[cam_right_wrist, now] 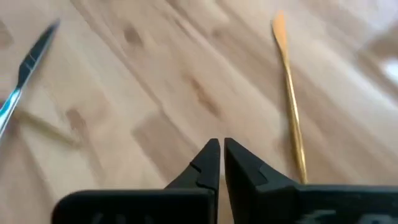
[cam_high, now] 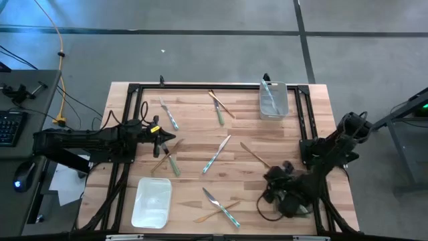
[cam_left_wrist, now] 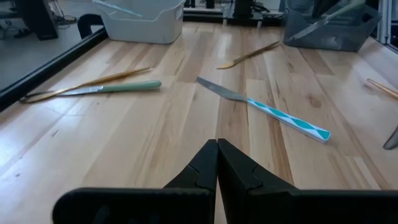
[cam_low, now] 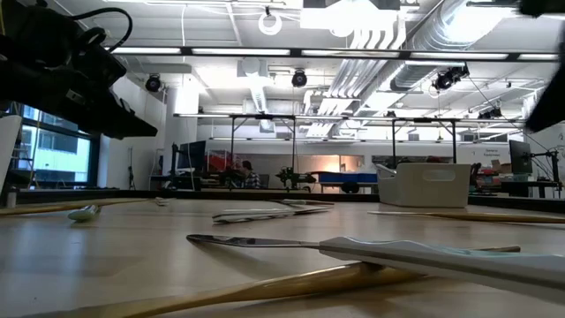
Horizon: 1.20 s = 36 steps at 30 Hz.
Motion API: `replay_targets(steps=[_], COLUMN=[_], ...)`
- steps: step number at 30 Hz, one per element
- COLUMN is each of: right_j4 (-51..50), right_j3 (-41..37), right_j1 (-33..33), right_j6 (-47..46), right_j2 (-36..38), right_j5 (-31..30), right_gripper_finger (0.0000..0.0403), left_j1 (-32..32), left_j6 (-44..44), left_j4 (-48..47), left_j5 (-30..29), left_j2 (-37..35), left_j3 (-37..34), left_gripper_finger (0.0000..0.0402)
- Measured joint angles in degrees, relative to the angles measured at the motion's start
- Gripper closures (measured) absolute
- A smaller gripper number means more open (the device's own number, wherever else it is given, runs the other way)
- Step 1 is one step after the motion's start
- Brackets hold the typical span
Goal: Sort silverware by color (type)
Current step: Put the gold table knife into the white bin
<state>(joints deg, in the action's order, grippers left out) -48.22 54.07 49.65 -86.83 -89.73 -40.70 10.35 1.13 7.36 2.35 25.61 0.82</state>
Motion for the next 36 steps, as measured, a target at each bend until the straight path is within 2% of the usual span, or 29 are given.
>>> replay_targets(steps=[3,9,15,23,29,36], right_j4=[12.27,39.08,55.76,64.60,68.58,70.11], right_j3=[-4.65,-12.56,-15.57,-15.59,-15.59,-15.59], right_j1=[-4.42,-15.21,-26.23,-40.18,-47.62,-54.13], right_j6=[8.98,31.37,52.84,70.78,77.51,81.36], right_j2=[0.00,0.00,0.00,0.00,0.00,-0.02], right_j5=[-1.31,1.91,6.79,18.18,25.92,34.00], right_gripper_finger=[0.0400,0.0402,0.0403,0.0403,0.0403,0.0403], left_j1=[0.00,0.00,-0.02,-0.02,-0.49,-2.77], left_j6=[-0.19,-1.57,-6.84,-8.69,-12.59,-16.06], left_j4=[0.20,0.07,-0.11,-10.55,-17.38,-22.32], left_j5=[0.22,3.55,3.15,-1.50,-2.24,-3.06], left_j2=[0.00,1.08,3.70,9.61,16.02,25.63], left_j3=[0.00,0.00,0.03,5.44,9.51,17.05], left_gripper_finger=[0.0401,0.0401,0.0390,0.0328,0.0290,0.0271])
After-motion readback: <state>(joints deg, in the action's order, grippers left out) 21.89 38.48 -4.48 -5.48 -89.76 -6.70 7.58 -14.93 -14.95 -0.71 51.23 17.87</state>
